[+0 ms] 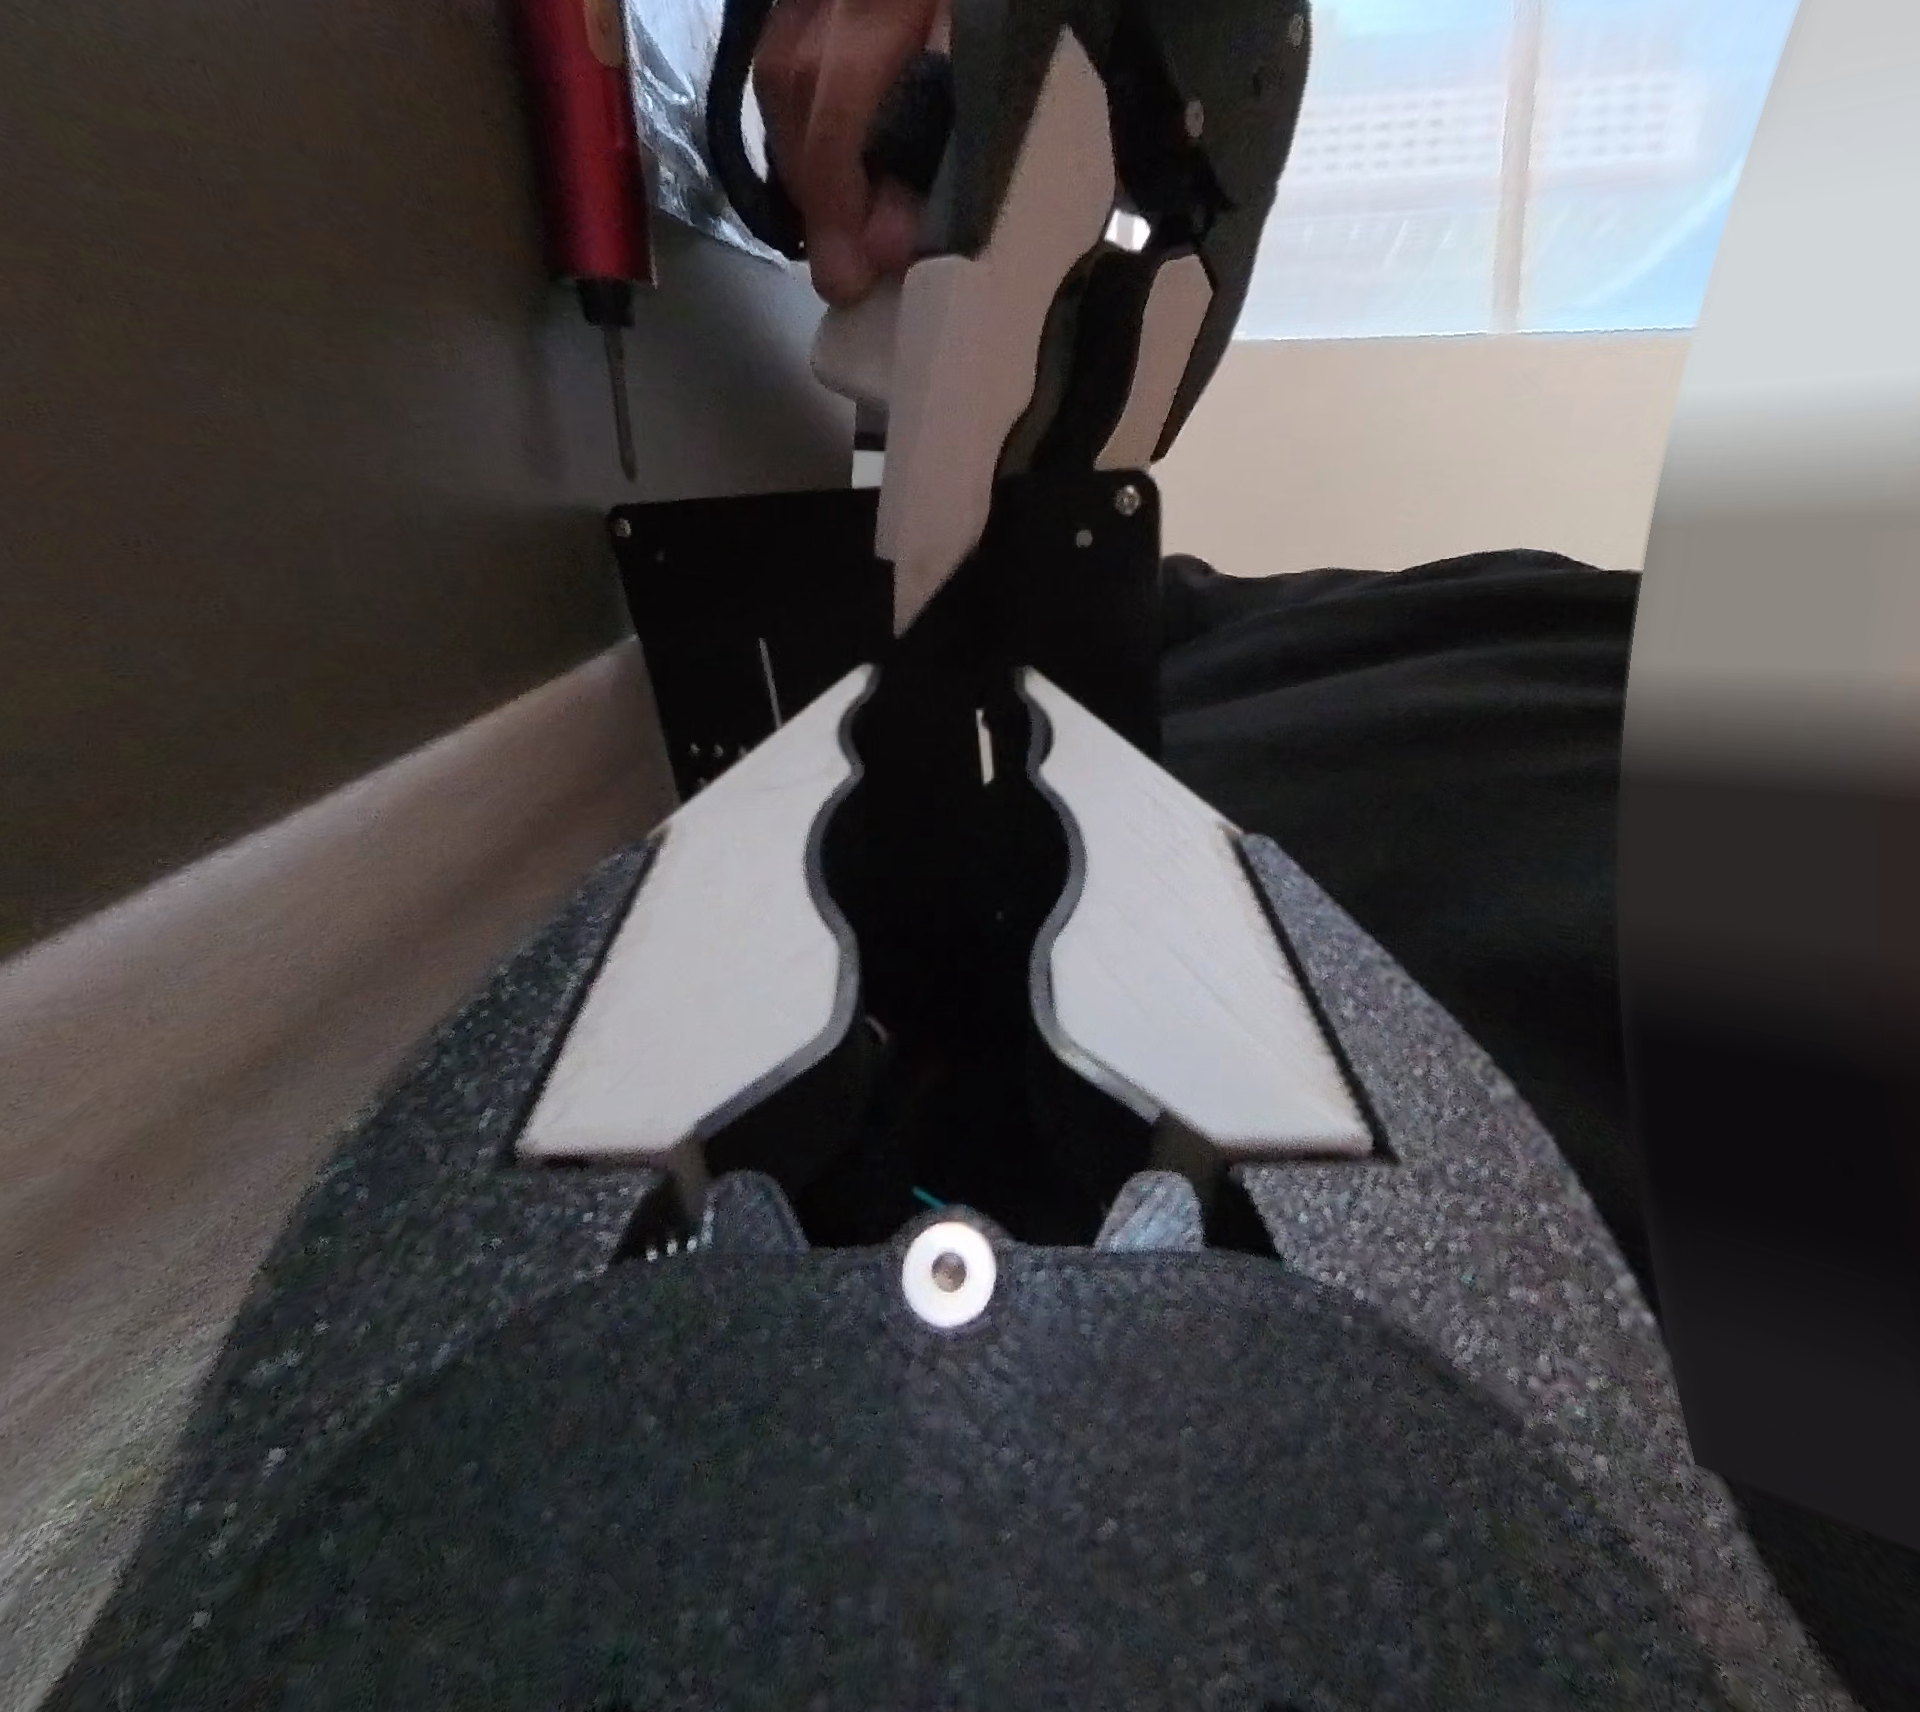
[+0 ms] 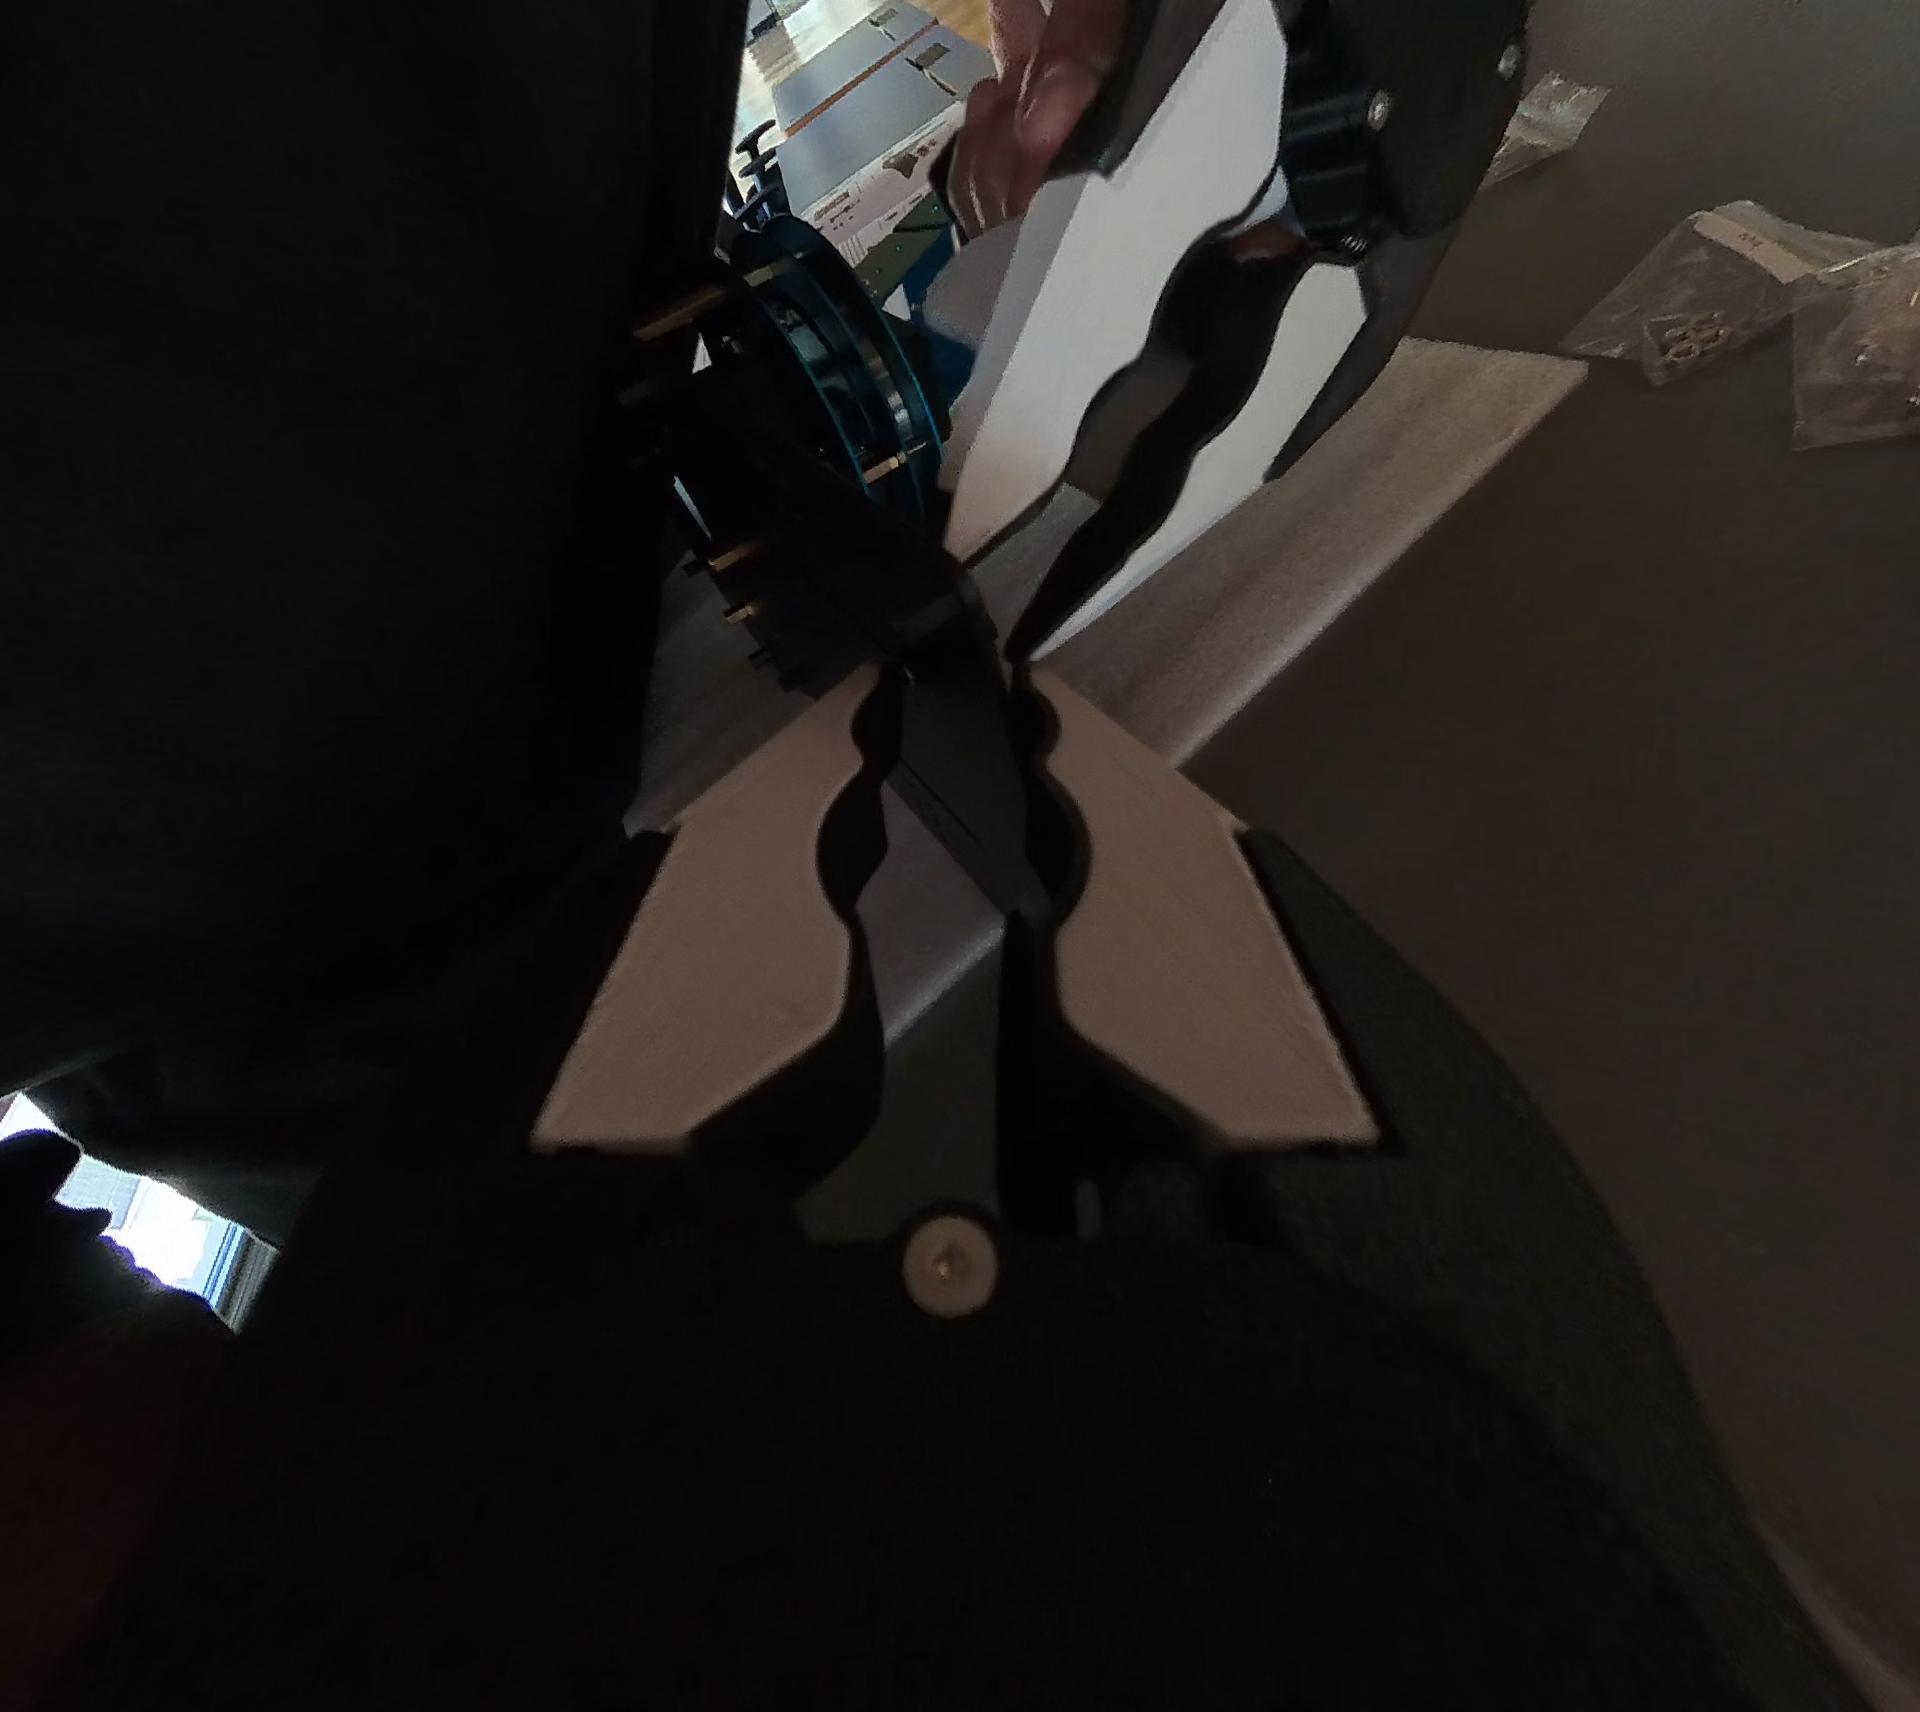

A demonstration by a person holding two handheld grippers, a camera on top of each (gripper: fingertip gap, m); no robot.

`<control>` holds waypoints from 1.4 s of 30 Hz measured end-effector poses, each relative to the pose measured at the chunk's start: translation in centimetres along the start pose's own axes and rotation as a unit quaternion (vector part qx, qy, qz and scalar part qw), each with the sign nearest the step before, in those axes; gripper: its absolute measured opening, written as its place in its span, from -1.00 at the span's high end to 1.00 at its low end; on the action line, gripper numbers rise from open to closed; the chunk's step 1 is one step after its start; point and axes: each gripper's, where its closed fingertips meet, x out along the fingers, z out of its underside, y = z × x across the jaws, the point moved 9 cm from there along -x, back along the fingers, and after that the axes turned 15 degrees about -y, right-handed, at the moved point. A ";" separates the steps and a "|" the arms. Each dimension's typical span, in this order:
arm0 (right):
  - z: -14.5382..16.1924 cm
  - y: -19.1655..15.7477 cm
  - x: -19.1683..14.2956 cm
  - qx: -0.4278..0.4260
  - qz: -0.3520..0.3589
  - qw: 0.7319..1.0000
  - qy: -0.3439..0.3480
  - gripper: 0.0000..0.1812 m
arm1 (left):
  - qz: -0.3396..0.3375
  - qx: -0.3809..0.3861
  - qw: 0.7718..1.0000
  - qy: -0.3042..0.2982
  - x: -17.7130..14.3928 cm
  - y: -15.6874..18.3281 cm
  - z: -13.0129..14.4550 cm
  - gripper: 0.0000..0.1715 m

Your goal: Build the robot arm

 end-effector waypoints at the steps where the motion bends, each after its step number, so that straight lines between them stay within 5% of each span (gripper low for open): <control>1: 0.0 0.0 0.0 0.001 0.000 1.000 0.000 0.78 | 0.009 -0.003 1.000 -0.001 0.2 0.1 -0.1 0.75; 7: 0.0 0.0 0.0 -0.001 -0.002 1.000 -0.004 0.78 | 0.025 -0.014 1.000 -0.004 0.4 -0.5 -0.2 0.93; 10: 0.0 0.1 0.0 -0.003 -0.005 1.000 -0.001 0.78 | -0.038 0.137 0.990 -0.020 0.3 0.2 -0.2 0.94; 12: 0.0 0.1 0.0 -0.004 -0.007 1.000 -0.001 0.79 | -0.108 0.296 0.948 -0.035 0.4 0.8 0.0 0.94; 15: 0.0 0.1 0.0 -0.002 -0.006 1.000 -0.001 0.78 | -0.203 0.511 0.834 -0.052 0.8 1.3 0.8 0.94; 17: 0.0 0.1 0.0 -0.001 -0.005 1.000 -0.001 0.78 | -0.260 0.620 0.738 -0.061 1.0 1.6 1.3 0.94; 22: 0.0 0.1 0.0 -0.001 -0.006 1.000 -0.001 0.78 | -0.377 0.816 0.435 -0.048 1.6 1.4 3.0 0.95; 24: 0.1 0.0 0.0 -0.002 -0.008 1.000 -0.001 0.79 | -0.409 0.873 0.263 -0.033 1.9 0.8 3.5 0.97; 25: 0.1 0.0 0.0 -0.001 -0.008 1.000 0.000 0.79 | -0.415 0.886 0.205 -0.028 1.9 0.5 3.6 0.97; 27: 0.1 0.0 0.0 -0.001 -0.007 1.000 0.000 0.79 | -0.427 0.888 0.172 -0.021 2.1 0.3 3.7 0.96; 29: 0.1 0.0 0.0 0.000 -0.006 1.000 0.000 0.79 | -0.439 0.874 0.208 -0.022 2.2 0.4 3.8 0.96; 31: 0.1 0.0 0.0 0.001 -0.007 1.000 0.001 0.79 | -0.445 0.843 0.300 -0.033 1.8 0.7 3.9 0.92; 33: 0.1 0.0 0.0 0.000 -0.008 1.000 0.000 0.79 | -0.440 0.780 0.443 -0.048 1.0 0.8 3.7 0.75; 35: 0.1 0.0 0.0 -0.001 -0.007 1.000 0.000 0.79 | -0.402 0.674 0.617 -0.048 -0.1 1.1 3.2 0.76; 37: 0.0 0.0 0.0 -0.003 -0.005 1.000 -0.002 0.79 | -0.320 0.513 0.794 -0.055 -0.7 1.0 2.6 0.76; 39: 0.0 0.0 0.0 -0.003 -0.003 1.000 -0.003 0.79 | -0.200 0.305 0.929 -0.065 -0.4 0.7 1.8 0.74; 40: 0.0 0.0 0.0 -0.003 -0.002 1.000 -0.003 0.79 | -0.141 0.207 0.967 -0.050 -0.3 0.5 1.3 0.70; 42: 0.0 0.0 0.0 -0.005 -0.003 1.000 -0.002 0.79 | -0.062 0.077 0.995 -0.015 -0.3 0.2 0.4 0.67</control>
